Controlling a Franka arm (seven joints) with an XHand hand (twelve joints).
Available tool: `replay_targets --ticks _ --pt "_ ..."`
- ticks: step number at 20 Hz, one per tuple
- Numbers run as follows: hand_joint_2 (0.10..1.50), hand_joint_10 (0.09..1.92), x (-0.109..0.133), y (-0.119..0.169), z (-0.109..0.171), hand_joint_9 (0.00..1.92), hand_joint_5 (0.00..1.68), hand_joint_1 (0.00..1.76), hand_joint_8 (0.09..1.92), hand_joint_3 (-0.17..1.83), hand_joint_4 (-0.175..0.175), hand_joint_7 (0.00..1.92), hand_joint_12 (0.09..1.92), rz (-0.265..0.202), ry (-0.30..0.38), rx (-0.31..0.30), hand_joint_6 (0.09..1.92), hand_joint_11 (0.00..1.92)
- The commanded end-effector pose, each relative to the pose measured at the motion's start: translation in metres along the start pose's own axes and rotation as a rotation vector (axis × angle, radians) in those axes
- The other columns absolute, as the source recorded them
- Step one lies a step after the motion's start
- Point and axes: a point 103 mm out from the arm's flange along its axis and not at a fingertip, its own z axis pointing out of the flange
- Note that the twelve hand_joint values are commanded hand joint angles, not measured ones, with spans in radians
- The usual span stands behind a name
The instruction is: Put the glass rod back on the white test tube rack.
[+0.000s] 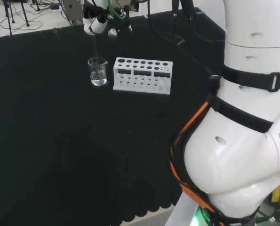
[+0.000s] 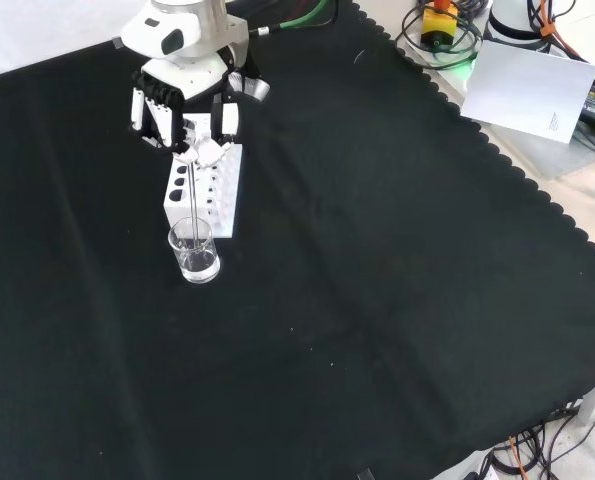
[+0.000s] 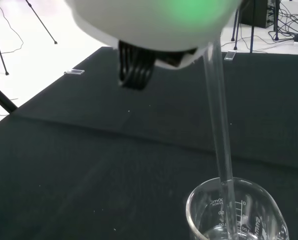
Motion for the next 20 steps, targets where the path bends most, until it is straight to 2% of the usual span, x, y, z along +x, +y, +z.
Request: replay_targets --ticks 1,12,15,17,20 --pt "0.53 0.76 0.005 -0.003 -0.001 1.73 1.29 1.21 0.87 0.9 -0.175 1.57 0.89 -0.007 -0.005 -0.008 0.76 1.11" --pt "0.53 0.76 0.003 -0.007 -0.009 1.73 1.29 1.21 0.87 0.9 -0.175 1.57 0.89 0.016 -0.012 -0.024 0.76 1.11" --pt "0.52 0.76 0.003 -0.015 -0.023 1.73 1.29 1.21 0.87 0.9 -0.175 1.57 0.89 0.032 -0.017 -0.037 0.76 1.11" --pt "0.68 0.8 0.001 -0.022 -0.036 1.69 1.2 1.27 1.02 0.68 -0.175 1.32 0.89 0.044 -0.017 -0.046 0.62 1.09" --pt "0.78 0.82 -0.003 -0.031 -0.052 1.67 1.15 1.3 1.1 0.54 -0.175 1.18 0.89 0.066 -0.016 -0.058 0.55 1.08"
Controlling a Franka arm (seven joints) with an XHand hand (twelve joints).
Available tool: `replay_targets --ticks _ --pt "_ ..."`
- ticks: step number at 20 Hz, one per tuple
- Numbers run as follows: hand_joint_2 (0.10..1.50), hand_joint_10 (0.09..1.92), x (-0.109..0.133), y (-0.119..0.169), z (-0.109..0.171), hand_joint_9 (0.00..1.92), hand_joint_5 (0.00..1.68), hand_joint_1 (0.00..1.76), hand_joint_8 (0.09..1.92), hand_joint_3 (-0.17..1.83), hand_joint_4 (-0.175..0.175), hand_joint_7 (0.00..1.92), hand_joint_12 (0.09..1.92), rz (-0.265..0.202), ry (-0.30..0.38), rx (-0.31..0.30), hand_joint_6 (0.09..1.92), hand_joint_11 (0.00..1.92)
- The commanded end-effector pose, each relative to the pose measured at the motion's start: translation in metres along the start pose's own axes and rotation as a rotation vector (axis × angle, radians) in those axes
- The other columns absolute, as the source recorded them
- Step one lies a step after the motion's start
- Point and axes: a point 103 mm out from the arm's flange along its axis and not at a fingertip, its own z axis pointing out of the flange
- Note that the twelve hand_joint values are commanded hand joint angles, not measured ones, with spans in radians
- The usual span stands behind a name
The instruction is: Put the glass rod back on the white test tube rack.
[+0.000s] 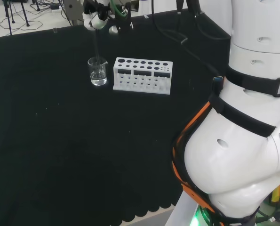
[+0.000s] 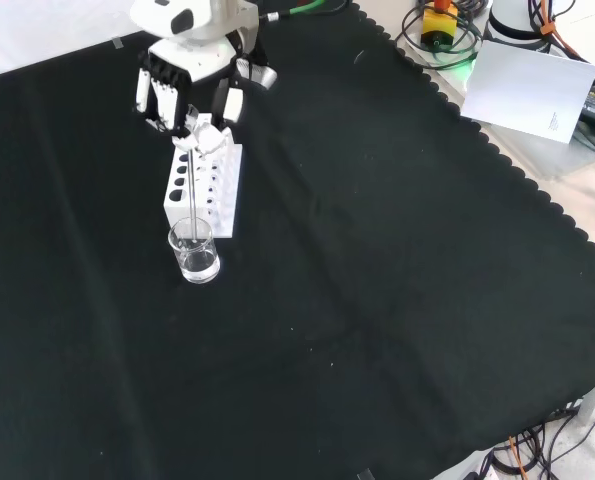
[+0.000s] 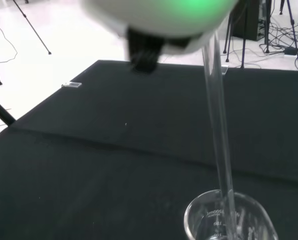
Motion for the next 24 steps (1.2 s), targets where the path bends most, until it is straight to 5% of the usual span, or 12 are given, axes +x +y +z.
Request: replay_targets --ticks 1,24 --pt "0.78 0.83 -0.009 -0.02 -0.035 1.67 1.15 1.3 1.1 0.53 -0.175 1.18 0.89 0.05 -0.003 -0.026 0.54 1.08" --pt "0.8 0.83 -0.044 -0.061 -0.074 1.66 1.15 1.3 1.11 0.5 -0.175 1.16 0.89 0.154 -0.042 -0.07 0.51 1.08"
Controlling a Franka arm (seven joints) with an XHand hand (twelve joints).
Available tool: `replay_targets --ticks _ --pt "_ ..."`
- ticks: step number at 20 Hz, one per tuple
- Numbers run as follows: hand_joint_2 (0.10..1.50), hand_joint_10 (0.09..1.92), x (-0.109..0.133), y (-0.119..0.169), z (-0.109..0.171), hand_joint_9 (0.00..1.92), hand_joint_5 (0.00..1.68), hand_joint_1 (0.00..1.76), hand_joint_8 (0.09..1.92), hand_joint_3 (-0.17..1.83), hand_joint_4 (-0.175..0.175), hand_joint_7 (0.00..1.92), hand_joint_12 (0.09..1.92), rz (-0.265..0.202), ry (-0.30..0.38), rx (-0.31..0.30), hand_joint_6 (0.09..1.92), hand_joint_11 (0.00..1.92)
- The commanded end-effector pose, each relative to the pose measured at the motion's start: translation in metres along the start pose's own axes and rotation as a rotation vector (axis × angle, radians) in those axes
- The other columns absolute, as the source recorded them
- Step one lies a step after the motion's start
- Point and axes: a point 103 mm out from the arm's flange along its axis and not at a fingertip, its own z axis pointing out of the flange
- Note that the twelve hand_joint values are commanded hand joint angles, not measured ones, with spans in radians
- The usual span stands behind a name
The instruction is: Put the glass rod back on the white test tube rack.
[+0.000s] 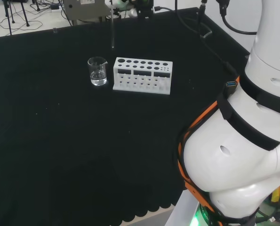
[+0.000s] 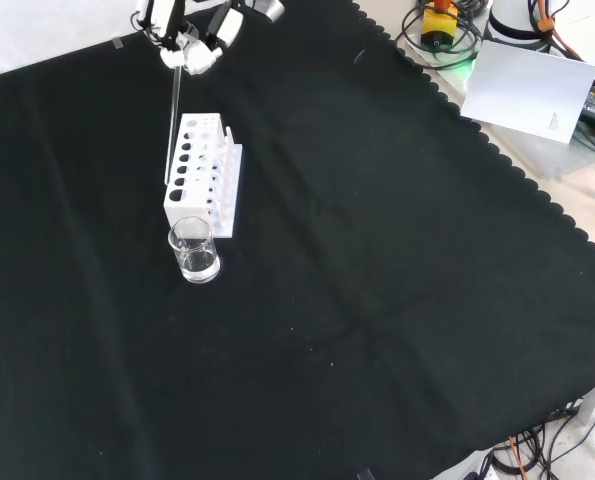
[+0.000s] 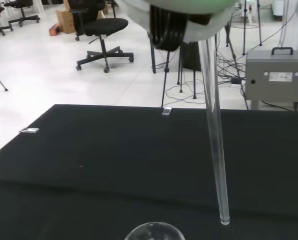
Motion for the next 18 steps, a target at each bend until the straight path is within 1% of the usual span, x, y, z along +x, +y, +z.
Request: replay_targets --ticks 1,3,11,14,15,18 --pt "0.8 0.83 -0.006 -0.012 -0.001 1.66 1.15 1.3 1.11 0.5 -0.175 1.16 0.89 0.022 -0.016 0.011 0.51 1.08" --pt "0.8 0.83 -0.007 -0.013 -0.001 1.66 1.16 1.3 1.11 0.5 -0.175 1.16 0.89 0.029 -0.01 0.015 0.51 1.08" --pt "0.8 0.83 -0.006 -0.02 -0.005 1.66 1.16 1.3 1.1 0.5 -0.175 1.17 0.89 0.012 -0.001 -0.01 0.5 1.08" --pt "0.8 0.83 -0.001 -0.03 -0.011 1.66 1.16 1.3 1.1 0.5 -0.175 1.17 0.89 0.006 -0.006 -0.036 0.5 1.08" --pt "0.8 0.83 -0.002 -0.03 -0.011 1.66 1.16 1.3 1.1 0.5 -0.175 1.17 0.89 0.006 0.007 -0.022 0.5 1.08" --pt "0.8 0.83 -0.004 -0.036 -0.014 1.66 1.16 1.3 1.1 0.5 -0.175 1.17 0.89 0.009 0.014 -0.02 0.5 1.08"
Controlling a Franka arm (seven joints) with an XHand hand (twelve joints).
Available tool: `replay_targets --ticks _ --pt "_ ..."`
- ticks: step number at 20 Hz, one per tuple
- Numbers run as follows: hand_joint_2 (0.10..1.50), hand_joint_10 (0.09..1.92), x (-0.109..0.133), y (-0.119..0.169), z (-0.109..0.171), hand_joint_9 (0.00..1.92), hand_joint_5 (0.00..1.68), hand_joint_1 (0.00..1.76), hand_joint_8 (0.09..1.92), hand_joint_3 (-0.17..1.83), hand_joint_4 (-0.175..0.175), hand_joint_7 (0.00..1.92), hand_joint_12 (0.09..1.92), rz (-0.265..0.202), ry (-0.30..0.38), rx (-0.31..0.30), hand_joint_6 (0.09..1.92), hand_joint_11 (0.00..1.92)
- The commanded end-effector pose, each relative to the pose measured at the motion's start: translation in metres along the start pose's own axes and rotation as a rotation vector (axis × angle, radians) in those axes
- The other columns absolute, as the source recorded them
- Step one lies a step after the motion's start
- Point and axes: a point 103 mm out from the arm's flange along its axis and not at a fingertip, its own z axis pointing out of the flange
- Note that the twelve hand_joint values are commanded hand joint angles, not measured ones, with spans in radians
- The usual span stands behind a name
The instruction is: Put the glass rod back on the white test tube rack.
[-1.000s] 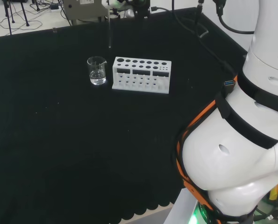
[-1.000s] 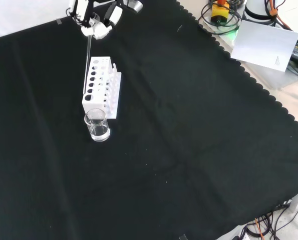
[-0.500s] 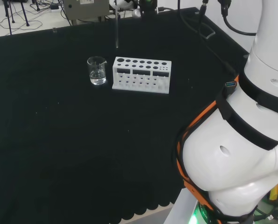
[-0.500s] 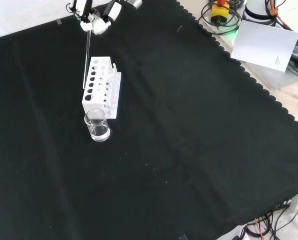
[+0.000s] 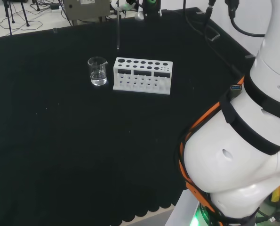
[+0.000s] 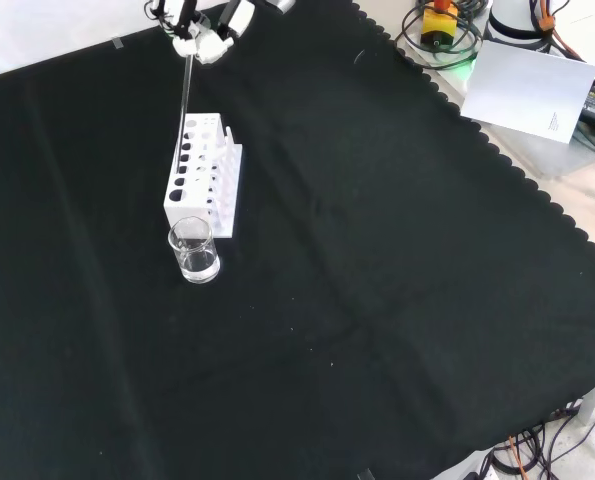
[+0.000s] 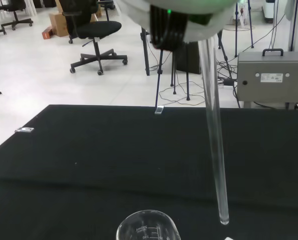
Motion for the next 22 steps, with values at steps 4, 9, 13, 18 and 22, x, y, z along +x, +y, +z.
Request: replay_targets --ticks 4,9,13,18,22 --pt "0.8 0.83 0.0 -0.014 -0.009 1.66 1.16 1.3 1.1 0.5 -0.175 1.17 0.89 -0.007 0.016 -0.005 0.49 1.08" --pt "0.8 0.83 0.002 -0.022 -0.014 1.66 1.16 1.3 1.1 0.5 -0.175 1.17 0.89 -0.002 0.016 -0.015 0.49 1.08" --pt "0.8 0.83 0.003 -0.025 -0.015 1.66 1.17 1.3 1.1 0.5 -0.175 1.17 0.89 -0.01 0.005 -0.021 0.49 1.08" --pt "0.8 0.83 0.01 -0.043 -0.012 1.66 1.17 1.3 1.09 0.5 -0.175 1.17 0.89 -0.015 -0.008 -0.019 0.49 1.08" --pt "0.8 0.83 0.005 -0.058 -0.011 1.66 1.17 1.3 1.09 0.5 -0.175 1.17 0.89 -0.005 0.02 0.012 0.48 1.08"
